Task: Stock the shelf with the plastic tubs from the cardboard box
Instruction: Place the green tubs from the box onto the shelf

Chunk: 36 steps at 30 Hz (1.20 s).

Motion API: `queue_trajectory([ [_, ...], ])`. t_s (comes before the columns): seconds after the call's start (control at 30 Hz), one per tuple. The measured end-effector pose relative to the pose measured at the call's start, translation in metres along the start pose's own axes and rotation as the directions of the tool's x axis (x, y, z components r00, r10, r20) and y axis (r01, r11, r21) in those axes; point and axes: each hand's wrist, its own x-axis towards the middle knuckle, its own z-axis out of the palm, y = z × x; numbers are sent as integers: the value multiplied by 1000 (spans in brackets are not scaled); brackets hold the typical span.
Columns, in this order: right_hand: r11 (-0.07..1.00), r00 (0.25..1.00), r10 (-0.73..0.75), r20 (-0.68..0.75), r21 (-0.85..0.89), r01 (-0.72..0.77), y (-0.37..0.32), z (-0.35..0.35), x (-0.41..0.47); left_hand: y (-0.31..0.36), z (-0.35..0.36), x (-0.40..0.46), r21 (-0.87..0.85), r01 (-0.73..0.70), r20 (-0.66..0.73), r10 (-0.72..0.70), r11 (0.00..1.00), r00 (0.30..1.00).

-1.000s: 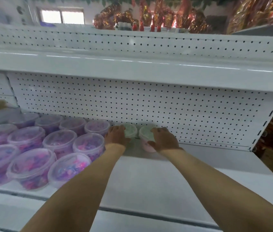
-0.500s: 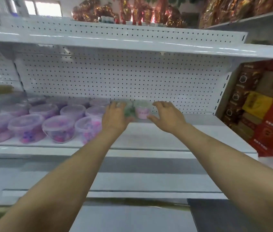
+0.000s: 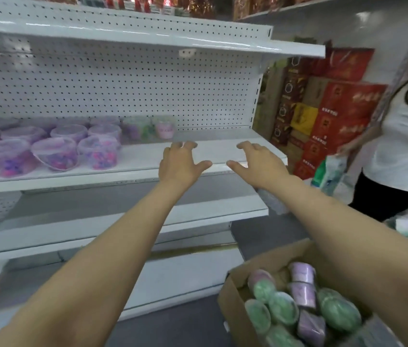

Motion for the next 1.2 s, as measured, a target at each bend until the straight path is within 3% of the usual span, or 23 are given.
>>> queue_trajectory([
  [0.47, 979, 988, 156, 18, 130, -157, 168, -31, -100, 144, 94, -64, -83, -46, 27, 48, 996, 998],
  [0.73, 977, 975, 183, 127, 92, -195, 292, -21, -108, 209, 197, -82, -82, 52, 115, -42, 995, 992],
  [1.0, 959, 914, 160, 373, 162, -234, 353, 63, -107, 188, 297, -94, 33, 229, 297, -228, 973, 927],
  [1.2, 932, 754, 220, 619, 94, -350, 375, 165, -132, 119, 380, -116, 143, 309, 482, -339, 940, 808],
])
